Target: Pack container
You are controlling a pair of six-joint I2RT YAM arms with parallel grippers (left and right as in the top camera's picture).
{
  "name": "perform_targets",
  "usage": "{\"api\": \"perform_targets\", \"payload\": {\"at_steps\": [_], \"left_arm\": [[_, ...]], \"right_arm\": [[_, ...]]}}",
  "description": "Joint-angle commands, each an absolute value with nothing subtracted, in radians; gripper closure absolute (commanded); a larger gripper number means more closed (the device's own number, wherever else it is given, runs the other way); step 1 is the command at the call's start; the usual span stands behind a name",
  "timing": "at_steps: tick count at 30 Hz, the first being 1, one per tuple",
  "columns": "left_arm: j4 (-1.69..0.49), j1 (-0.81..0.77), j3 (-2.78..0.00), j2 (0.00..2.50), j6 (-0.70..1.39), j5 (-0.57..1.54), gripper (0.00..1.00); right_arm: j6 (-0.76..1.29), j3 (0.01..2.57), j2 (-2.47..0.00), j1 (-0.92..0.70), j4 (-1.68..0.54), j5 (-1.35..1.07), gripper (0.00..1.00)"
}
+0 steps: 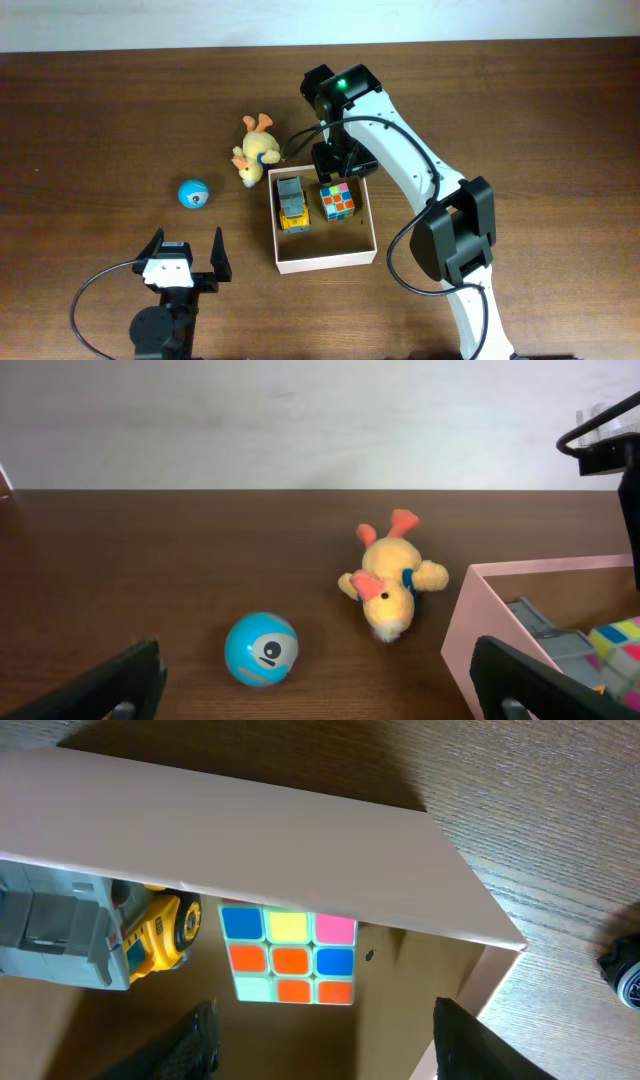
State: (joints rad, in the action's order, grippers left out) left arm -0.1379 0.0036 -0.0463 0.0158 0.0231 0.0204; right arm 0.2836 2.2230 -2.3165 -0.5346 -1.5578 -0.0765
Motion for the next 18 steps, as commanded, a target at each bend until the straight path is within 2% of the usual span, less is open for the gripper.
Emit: {"api": "perform_targets", "payload": {"at_steps": [1, 9, 18], "left_arm": [[-0.135, 0.01, -0.036, 0.012, 0.029, 0.035, 0.01], [-0.135, 0.01, -0.036, 0.012, 0.029, 0.035, 0.01], [-0.135, 0.01, -0.036, 0.012, 0.029, 0.034, 0.01]], "right_arm": [[0.286, 2.215, -2.316, -0.538, -1.555, -0.066, 0.37], [0.276, 2.216, -2.313, -0.538, -1.584, -0.081, 0.38], [0.072, 2.216, -2.299, -0.611, -1.658, -0.201, 0.41]]}}
